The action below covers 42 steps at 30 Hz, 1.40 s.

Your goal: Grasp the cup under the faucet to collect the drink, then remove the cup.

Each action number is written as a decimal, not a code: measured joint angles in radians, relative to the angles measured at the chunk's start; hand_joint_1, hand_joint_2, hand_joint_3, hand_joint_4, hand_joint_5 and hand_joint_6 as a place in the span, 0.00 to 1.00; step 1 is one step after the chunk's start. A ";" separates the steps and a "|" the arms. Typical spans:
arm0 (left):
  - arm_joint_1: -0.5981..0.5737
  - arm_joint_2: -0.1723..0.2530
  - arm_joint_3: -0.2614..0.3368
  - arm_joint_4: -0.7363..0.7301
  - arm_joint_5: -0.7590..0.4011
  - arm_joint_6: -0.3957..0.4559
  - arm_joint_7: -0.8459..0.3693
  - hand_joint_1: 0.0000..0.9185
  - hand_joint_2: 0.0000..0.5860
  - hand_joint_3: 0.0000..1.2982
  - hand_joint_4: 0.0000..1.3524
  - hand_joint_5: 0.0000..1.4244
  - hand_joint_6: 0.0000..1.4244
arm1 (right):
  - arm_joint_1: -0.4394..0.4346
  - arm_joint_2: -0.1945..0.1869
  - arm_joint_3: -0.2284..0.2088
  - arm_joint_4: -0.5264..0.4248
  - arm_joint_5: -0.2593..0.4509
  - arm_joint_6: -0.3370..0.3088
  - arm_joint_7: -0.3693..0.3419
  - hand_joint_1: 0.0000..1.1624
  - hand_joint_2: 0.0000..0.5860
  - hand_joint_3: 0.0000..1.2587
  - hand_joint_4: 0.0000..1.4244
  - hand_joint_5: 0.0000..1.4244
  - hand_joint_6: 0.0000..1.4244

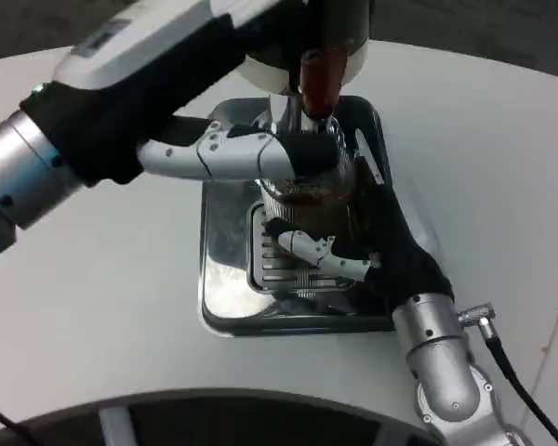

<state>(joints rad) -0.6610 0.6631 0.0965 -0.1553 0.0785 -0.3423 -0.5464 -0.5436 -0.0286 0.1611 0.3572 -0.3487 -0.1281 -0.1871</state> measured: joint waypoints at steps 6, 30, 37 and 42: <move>0.063 -0.003 0.044 -0.008 -0.030 0.000 0.024 0.00 0.22 0.00 0.00 0.01 0.00 | -0.011 0.013 0.001 0.033 0.004 -0.024 -0.013 0.71 0.33 0.00 0.09 0.07 0.11; 0.192 0.017 0.096 -0.082 -0.049 0.061 0.031 0.00 0.23 0.00 0.00 0.01 0.00 | -0.018 0.072 0.005 0.091 -0.040 -0.090 -0.243 0.99 0.24 0.52 0.59 0.65 0.81; 0.263 0.031 0.125 -0.115 -0.052 0.069 0.031 0.00 0.23 0.00 0.00 0.00 0.00 | 0.014 0.084 0.010 0.057 -0.050 -0.091 -0.264 0.99 0.21 0.54 0.62 0.66 0.85; 0.329 0.034 0.141 -0.138 -0.069 0.078 0.031 0.00 0.23 0.00 0.00 0.00 0.00 | 0.036 0.089 0.017 0.034 -0.061 -0.091 -0.265 1.00 0.21 0.55 0.62 0.66 0.86</move>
<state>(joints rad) -0.3320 0.6976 0.2379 -0.2932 0.0098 -0.2646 -0.5158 -0.5075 0.0603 0.1780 0.3915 -0.4102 -0.2188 -0.4521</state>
